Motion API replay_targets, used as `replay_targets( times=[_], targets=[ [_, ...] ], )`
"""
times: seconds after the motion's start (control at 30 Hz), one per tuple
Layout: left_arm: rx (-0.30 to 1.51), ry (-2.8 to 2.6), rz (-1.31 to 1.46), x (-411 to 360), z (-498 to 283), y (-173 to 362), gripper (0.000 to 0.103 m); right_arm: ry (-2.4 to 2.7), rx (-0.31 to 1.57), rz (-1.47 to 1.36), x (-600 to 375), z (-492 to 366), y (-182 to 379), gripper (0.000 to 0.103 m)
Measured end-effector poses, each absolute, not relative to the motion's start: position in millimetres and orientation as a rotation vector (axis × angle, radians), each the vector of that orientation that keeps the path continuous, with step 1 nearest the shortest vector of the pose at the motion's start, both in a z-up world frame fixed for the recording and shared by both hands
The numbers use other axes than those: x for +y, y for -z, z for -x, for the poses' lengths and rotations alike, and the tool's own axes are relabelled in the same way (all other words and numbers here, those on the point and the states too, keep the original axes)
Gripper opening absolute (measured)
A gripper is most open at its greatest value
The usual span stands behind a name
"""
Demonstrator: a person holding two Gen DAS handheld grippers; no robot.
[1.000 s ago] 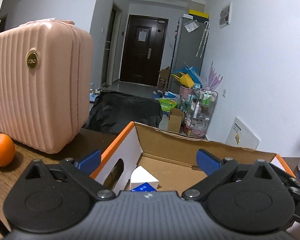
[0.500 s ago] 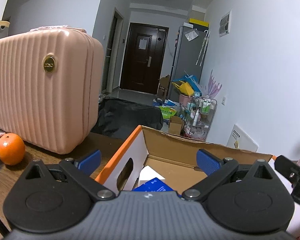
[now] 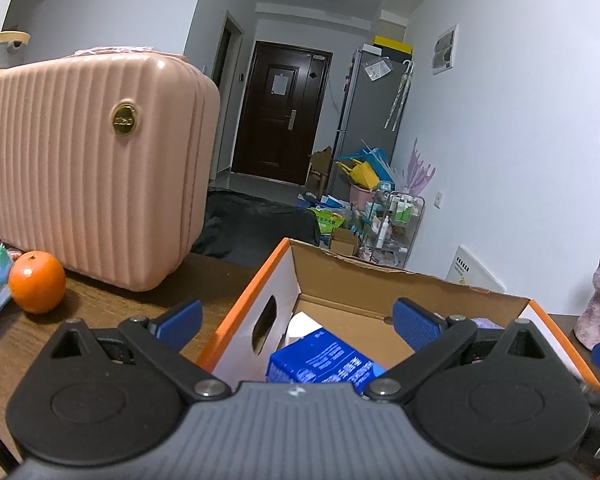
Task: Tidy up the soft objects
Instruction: 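Withdraw both open tools from the box back over the table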
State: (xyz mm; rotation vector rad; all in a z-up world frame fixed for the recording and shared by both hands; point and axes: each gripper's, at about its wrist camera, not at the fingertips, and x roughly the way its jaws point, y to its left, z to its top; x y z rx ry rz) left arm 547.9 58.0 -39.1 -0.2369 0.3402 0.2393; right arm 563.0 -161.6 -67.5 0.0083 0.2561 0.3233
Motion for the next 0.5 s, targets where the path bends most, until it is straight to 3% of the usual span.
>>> replay_targets(
  times=[0.5],
  targets=[
    [0.339, -0.245, 0.255, 73, -504, 37, 0.103, -0.363, 0.279, -0.068, -170, -505, 67, 0.103]
  ],
)
